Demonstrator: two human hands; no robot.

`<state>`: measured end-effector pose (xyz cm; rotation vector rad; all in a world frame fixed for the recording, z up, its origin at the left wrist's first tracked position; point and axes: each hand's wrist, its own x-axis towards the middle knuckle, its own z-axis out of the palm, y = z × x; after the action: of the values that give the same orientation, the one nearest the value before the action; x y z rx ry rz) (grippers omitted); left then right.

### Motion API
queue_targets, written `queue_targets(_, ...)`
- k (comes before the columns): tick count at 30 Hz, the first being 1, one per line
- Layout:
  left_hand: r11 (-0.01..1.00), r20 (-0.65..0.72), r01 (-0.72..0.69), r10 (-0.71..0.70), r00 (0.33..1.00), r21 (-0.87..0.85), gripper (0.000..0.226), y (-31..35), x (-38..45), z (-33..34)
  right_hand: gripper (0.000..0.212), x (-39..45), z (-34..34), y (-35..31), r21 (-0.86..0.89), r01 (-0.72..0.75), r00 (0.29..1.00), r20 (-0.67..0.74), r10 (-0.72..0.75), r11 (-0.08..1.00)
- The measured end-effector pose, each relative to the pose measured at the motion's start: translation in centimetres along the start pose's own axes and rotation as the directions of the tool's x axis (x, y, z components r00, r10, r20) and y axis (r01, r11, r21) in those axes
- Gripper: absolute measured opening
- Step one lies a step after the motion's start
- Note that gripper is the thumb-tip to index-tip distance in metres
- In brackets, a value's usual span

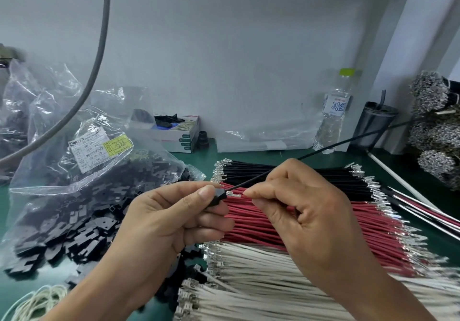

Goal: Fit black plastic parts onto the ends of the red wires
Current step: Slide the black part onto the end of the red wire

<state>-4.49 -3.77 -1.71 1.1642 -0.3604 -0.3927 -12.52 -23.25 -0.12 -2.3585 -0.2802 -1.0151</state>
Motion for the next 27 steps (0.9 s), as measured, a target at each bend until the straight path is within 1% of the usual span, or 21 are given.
queue_targets(4, 1.000, 0.014, 0.024, -0.023, 1.000, -0.014, 0.068, 0.03, 0.08, -0.03, 0.016, -0.10, -0.01, -0.06, -0.006, 0.023, 1.000, -0.013, -0.023, 1.000)
queue_targets(8, 0.999, 0.011, 0.048, -0.048, 0.999, -0.009, 0.073, 0.17, 0.08, -0.26, 0.014, -0.10, -0.07, -0.22, -0.236, 0.158, 0.984, -0.041, -0.172, 0.959)
queue_targets(11, 0.997, 0.017, 0.074, -0.074, 0.997, -0.019, 0.077, 0.22, 0.09, -0.33, 0.014, -0.22, -0.02, -0.13, -0.320, 0.233, 0.966, -0.031, -0.256, 0.918)
queue_targets(13, 0.995, 0.022, 0.096, -0.095, 0.995, -0.032, 0.078, 0.20, 0.08, -0.25, 0.013, -0.39, 0.06, 0.06, -0.299, 0.233, 0.965, -0.042, -0.257, 0.925)
queue_targets(16, 0.990, 0.051, 0.127, -0.124, 0.991, -0.058, 0.076, 0.27, 0.06, -0.20, 0.015, -0.57, 0.05, 0.33, -0.211, 0.198, 0.973, -0.074, -0.217, 0.957)
queue_targets(21, 0.983, 0.082, 0.156, -0.148, 0.986, -0.101, 0.072, 0.43, 0.12, -0.49, 0.015, -0.52, 0.32, 0.09, -0.159, 0.152, 0.982, -0.086, -0.167, 0.976)
queue_targets(25, 0.978, 0.106, 0.167, -0.155, 0.982, -0.121, 0.067, 0.26, 0.19, -0.55, 0.017, -0.41, 0.47, -0.04, -0.004, 0.085, 0.991, -0.108, -0.085, 0.996)
queue_targets(27, 0.977, 0.109, 0.172, -0.158, 0.981, -0.128, 0.066, 0.21, 0.23, -0.62, 0.017, -0.43, 0.52, -0.12, -0.007, 0.076, 0.993, -0.094, -0.076, 0.997)
